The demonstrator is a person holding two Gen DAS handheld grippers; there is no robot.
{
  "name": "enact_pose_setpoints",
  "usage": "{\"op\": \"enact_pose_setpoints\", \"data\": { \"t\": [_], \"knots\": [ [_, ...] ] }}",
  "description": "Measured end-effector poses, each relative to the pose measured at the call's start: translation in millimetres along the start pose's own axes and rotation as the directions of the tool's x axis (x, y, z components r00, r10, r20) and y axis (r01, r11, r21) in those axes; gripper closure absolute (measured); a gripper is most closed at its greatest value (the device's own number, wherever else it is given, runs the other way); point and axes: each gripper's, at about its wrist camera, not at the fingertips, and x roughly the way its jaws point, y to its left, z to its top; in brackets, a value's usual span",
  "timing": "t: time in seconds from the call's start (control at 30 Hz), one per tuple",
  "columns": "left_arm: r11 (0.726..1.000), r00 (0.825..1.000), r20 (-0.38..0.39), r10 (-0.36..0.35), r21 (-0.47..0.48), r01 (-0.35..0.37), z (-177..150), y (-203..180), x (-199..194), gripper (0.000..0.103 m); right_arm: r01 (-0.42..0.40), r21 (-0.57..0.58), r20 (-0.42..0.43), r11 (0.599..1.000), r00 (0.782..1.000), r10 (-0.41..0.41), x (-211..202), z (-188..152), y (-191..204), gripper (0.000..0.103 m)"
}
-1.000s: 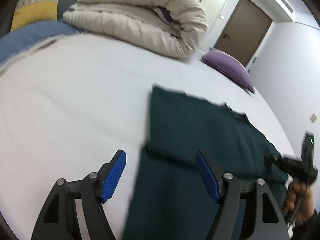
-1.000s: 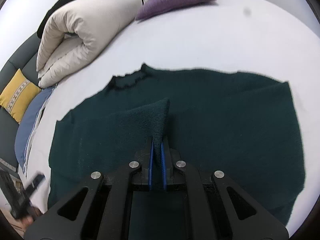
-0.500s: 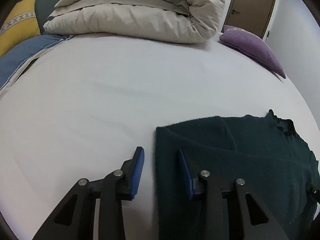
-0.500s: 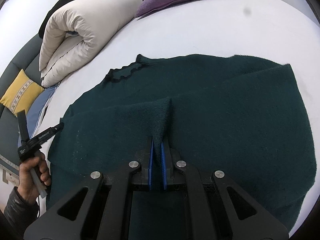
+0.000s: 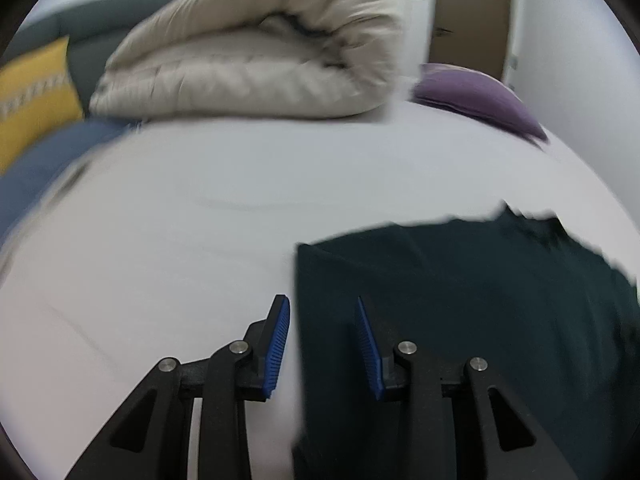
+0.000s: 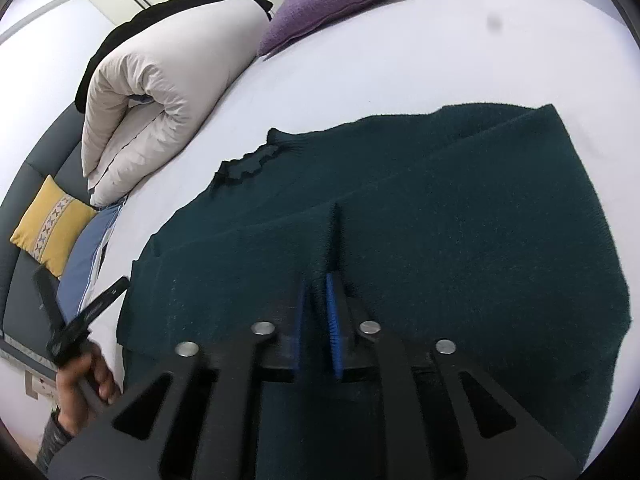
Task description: Fold small clothes
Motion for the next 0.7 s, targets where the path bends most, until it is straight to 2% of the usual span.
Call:
{"op": "enact_pose_setpoints", "data": {
  "t": [0.1,0.23,0.27,0.37,0.43,0.47,0.57,0.63,0.7],
  "knots": [
    [0.996,0.999,-0.037,0.023,0.09,-0.02,-17.6,-16.9,8.0,0.065,0.045,-0.045,-0.034,0.998,0.998,-0.046,7.3,-5.9,0.5,0.084],
    [0.999,0.998,-0.064,-0.004,0.033,0.006,-19.8,-5.7,19.0,0.061,0.062,-0.055,-0.021,0.997,0.998,-0.063,6.4,-9.0,-5.2,0.093],
    [1.0,0.998,-0.065,-0.003,0.027,0.004,-20.7,-3.1,20.1,0.055,0.068,-0.057,-0.02,0.996,0.997,-0.069,6.3,-8.6,-6.6,0.095],
    [0.998,0.995,-0.088,-0.037,-0.044,0.033,-20.6,11.6,21.6,0.049,0.103,-0.053,-0.011,0.993,0.995,-0.104,2.7,-8.1,-7.5,0.095],
    [0.998,0.996,-0.084,-0.019,-0.062,0.014,-20.0,18.6,13.3,0.049,0.149,-0.034,0.005,0.988,0.989,-0.149,-8.2,-11.7,-6.7,0.095],
    [0.998,0.997,-0.076,-0.023,-0.065,0.018,-21.3,21.0,6.5,0.049,0.159,-0.017,0.009,0.987,0.987,-0.158,-16.0,-14.3,-8.5,0.093],
    [0.997,0.997,-0.063,-0.039,-0.069,0.034,-31.1,33.6,-25.9,0.05,0.11,0.039,0.036,0.993,0.993,-0.112,-53.0,-30.6,-14.9,0.085],
    [0.992,0.996,-0.056,-0.066,-0.112,0.059,-41.8,48.7,-50.0,0.049,0.081,0.046,0.065,0.996,0.994,-0.084,-82.8,-50.4,-18.0,0.071],
    [0.98,0.989,-0.077,-0.127,-0.164,0.113,-57.0,65.2,-69.3,0.049,0.064,0.043,0.09,0.997,0.994,-0.068,-109.2,-71.9,-20.7,0.047]
  ]
}}
